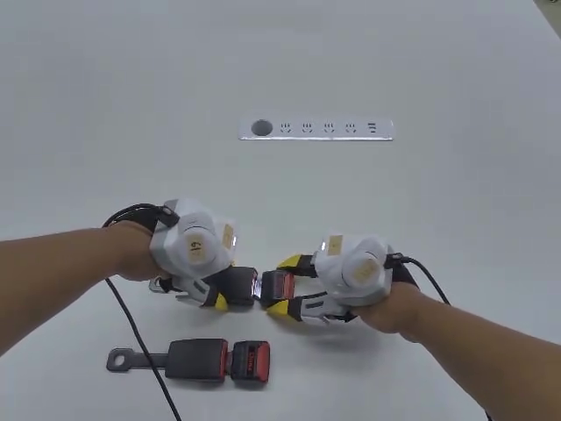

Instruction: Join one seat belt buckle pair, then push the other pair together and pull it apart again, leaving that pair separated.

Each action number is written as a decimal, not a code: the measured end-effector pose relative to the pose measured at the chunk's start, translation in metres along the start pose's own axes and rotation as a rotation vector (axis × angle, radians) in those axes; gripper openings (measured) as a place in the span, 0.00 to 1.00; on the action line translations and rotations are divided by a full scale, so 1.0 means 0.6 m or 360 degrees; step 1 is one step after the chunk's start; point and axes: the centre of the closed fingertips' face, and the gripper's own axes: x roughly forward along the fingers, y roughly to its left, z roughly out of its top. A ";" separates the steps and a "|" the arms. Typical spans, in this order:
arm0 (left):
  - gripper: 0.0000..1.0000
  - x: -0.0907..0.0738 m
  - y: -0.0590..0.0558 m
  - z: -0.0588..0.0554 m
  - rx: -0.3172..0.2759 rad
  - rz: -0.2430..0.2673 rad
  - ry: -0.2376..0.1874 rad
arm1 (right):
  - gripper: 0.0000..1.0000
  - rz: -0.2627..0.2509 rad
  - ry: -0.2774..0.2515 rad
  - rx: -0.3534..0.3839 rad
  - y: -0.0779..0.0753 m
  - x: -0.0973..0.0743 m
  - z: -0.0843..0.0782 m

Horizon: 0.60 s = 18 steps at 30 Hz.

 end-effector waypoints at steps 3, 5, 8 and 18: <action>0.35 0.000 0.000 0.000 0.0003 -0.0001 0.0006 | 0.37 0.0001 0.0000 -0.0001 0.000 0.000 0.000; 0.35 0.000 0.001 -0.001 0.0002 0.0000 0.0007 | 0.37 0.0003 0.0003 -0.0003 0.000 0.000 -0.001; 0.35 0.000 0.000 -0.001 0.0001 0.0000 0.0008 | 0.37 0.0003 0.0012 -0.0003 0.000 -0.001 -0.001; 0.35 0.000 -0.001 0.000 -0.0001 0.0005 -0.0005 | 0.37 -0.0010 0.0053 -0.0020 0.000 -0.016 -0.014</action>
